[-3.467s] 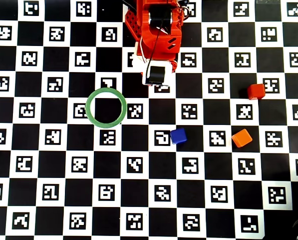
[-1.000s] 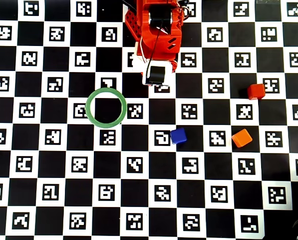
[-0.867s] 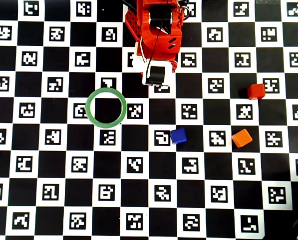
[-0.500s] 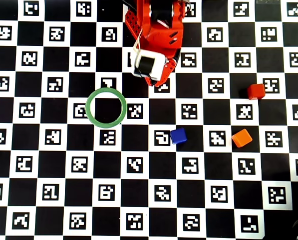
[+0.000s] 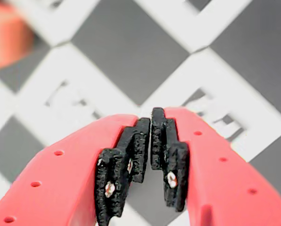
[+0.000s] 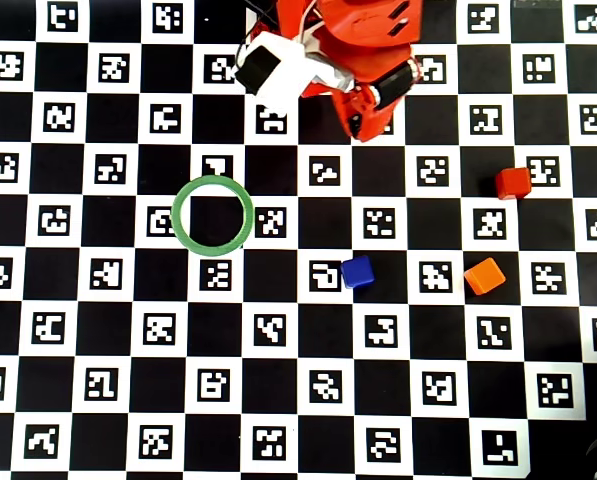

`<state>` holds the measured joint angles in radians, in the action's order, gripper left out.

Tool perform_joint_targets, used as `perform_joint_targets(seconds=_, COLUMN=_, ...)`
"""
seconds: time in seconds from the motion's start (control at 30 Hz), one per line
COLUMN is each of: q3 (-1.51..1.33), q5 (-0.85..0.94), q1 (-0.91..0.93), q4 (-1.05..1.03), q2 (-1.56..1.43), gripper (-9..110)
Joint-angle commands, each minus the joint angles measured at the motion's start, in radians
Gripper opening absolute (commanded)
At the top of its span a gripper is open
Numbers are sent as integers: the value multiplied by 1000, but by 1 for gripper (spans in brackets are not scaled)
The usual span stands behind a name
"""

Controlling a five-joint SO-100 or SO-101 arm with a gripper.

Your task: Grab the red cube then put it in the green circle then put the blue cube on top and finally the orange cube on top

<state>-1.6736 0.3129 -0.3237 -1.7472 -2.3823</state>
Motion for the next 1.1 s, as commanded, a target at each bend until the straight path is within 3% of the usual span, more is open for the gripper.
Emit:
perform_joint_targets(seconds=0.0, q3=135, q5=-115, q1=-91, q4=-95, q2=51, gripper=-1)
perform_joint_targets(seconds=0.27, q3=255, q5=-500, q1=-316, q4=-94, q2=227, gripper=7)
perform_joint_targets(seconds=0.37, q3=290, q5=-643, q1=-420, q4=-91, q2=307, gripper=15)
perform_joint_targets(seconds=0.63, q3=327, q5=-798, q1=-626, q4=-9, q2=522, gripper=28)
perform_joint_targets(seconds=1.07, q3=515, q5=-1127, q1=-696, q4=60, q2=864, gripper=45)
